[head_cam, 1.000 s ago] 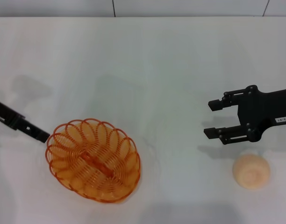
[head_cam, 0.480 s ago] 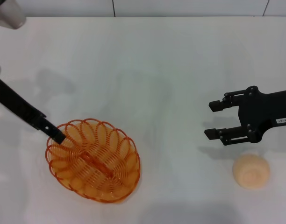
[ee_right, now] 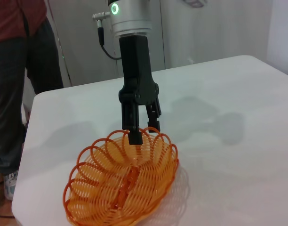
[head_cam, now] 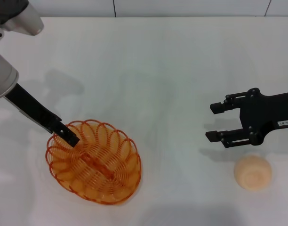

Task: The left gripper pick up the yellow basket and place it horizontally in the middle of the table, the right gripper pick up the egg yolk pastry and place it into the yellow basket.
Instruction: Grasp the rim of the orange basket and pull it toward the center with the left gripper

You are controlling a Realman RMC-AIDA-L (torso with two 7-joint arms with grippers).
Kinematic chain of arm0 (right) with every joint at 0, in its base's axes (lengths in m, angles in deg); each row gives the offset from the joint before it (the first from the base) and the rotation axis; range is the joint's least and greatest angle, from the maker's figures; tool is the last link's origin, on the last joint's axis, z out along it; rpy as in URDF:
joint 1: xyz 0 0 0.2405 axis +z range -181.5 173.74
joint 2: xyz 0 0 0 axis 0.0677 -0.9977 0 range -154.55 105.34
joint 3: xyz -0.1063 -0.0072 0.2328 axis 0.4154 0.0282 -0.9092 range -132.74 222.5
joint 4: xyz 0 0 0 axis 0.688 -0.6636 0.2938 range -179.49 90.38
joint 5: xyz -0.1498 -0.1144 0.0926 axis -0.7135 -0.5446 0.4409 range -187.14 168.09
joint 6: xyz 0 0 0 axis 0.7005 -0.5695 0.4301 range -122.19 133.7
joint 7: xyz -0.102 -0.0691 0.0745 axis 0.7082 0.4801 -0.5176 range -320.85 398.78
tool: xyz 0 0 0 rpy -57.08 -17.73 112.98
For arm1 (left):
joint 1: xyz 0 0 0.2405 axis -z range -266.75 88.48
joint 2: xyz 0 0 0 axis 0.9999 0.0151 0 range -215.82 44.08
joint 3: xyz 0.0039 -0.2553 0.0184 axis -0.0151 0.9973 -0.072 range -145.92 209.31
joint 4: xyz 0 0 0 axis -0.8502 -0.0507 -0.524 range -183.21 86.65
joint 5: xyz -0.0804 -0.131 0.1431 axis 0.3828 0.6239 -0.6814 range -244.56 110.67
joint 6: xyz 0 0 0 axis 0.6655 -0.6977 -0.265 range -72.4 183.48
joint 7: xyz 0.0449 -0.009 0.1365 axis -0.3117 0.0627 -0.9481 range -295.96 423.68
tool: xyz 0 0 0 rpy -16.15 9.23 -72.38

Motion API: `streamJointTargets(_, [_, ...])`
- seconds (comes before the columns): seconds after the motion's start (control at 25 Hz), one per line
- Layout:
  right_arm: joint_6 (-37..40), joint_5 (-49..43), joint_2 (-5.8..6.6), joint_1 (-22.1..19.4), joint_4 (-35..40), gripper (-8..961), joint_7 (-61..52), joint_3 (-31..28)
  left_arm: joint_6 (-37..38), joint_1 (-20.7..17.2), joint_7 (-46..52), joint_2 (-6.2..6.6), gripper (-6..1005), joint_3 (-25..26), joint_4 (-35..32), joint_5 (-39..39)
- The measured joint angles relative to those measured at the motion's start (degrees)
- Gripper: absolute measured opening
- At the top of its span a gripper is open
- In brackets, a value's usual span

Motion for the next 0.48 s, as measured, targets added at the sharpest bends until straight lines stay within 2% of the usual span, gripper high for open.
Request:
streamJointTargets(0.2, [0.0,0.1,0.01,0.0,0.0,672,0.0,0.0,-0.8,0.1,-0.1,-0.81,836,-0.2,0.7,-1.2])
streamJointTargets(0.4, [0.0,0.2,0.06,0.0,-0.1,672,0.0,0.0,-1.6,0.1,0.1,-1.01,833,-1.5,1.6,-1.4])
streamJointTargets(0.48, [0.0,0.2,0.07,0.0,-0.1,671,0.0,0.0,-1.9,0.0,0.2,-1.06,765,-1.6,1.7,-1.5])
